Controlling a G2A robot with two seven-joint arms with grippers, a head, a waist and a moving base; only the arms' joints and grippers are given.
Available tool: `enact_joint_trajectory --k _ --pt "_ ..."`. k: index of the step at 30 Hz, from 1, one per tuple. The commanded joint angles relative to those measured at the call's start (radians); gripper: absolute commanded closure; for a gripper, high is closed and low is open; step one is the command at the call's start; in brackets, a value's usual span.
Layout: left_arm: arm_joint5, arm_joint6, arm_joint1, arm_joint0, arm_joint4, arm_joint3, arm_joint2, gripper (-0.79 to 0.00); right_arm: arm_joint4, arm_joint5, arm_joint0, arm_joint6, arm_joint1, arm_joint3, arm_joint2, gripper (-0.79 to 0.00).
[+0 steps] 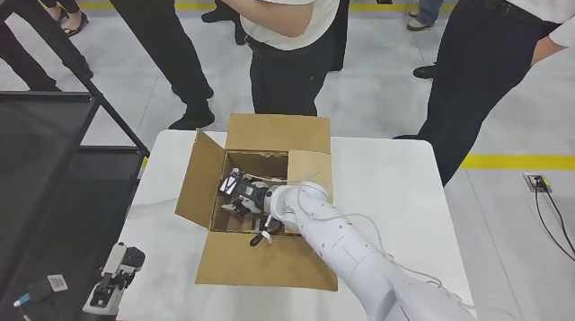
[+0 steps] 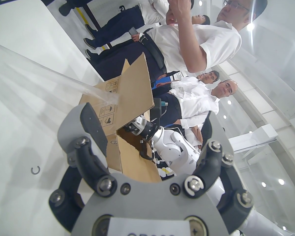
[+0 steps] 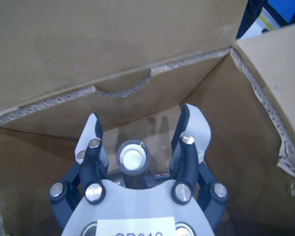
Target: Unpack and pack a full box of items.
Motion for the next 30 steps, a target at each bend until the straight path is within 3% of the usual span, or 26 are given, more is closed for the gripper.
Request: enact_joint_trajectory --k 1,10,17,24,30 --pt "0.005 -0.003 0.0 -0.005 0.001 0.001 0.001 -0.785 -0.015 -0.007 -0.001 -0.036 0.006 -0.014 0.001 -0.785" --pt "0.011 -0.007 0.0 -0.016 0.003 -0.004 0.003 -0.785 -0.096 0.038 -0.023 -0.136 0.049 -0.113 0.012 -0.785" --pt "0.006 -0.007 0.0 -0.016 -0.003 -0.007 0.0 -0.785 -0.159 0.129 -0.061 -0.11 0.107 -0.274 0.055 -0.785" --pt "0.003 -0.007 -0.001 -0.013 -0.007 -0.009 -0.001 -0.785 -0.243 0.137 -0.156 -0.005 0.205 -0.566 0.156 -0.785" --pt "-0.023 -0.04 0.001 -0.006 0.013 -0.01 -0.003 -0.785 -0.31 0.028 -0.304 0.116 0.304 -0.888 0.308 -0.785"
